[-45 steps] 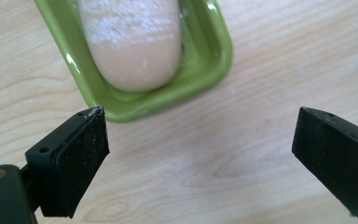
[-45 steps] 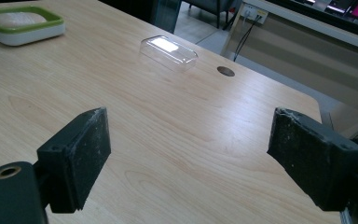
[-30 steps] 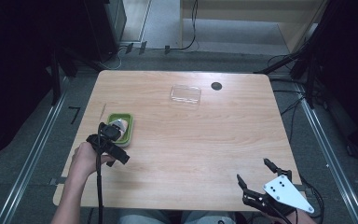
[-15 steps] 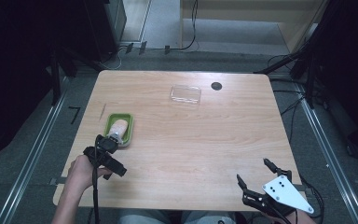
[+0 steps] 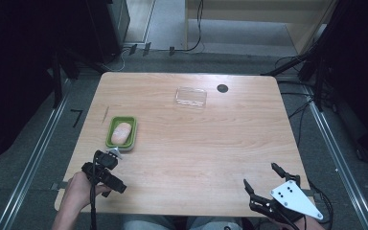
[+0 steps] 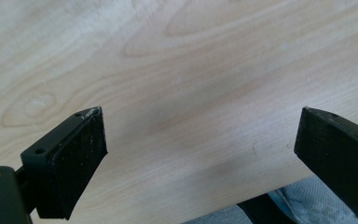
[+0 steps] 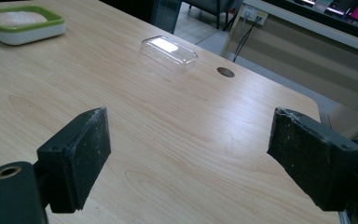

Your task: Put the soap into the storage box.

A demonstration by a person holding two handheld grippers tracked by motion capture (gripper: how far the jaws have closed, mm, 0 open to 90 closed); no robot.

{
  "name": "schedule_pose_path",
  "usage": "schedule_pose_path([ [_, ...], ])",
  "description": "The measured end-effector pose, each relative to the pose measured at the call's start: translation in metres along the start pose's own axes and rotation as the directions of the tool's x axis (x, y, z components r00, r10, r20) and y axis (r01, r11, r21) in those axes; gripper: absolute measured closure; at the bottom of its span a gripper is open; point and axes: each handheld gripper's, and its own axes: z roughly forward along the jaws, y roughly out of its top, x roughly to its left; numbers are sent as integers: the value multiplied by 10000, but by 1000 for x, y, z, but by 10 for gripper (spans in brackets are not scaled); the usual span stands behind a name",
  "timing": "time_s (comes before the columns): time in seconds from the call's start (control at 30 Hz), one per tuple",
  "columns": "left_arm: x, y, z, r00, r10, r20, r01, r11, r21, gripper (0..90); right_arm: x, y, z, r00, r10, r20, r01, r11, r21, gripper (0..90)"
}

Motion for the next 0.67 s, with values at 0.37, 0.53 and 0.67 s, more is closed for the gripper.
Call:
schedule_pose_path([
  [0.37,-2,-20,9,9997,-237,57,237,9997,-30,27,0,0,-1,10000,17,20,-17,10000,5,133],
  [0.53,-5,-23,12,9999,-129,104,129,9999,45,25,1,0,-2,9999,16,113,-16,10000,-14,133],
  [0.67,-6,-23,13,10000,-29,59,29,10000,23,20,0,0,-2,9999,-3,149,3,10000,-14,133],
])
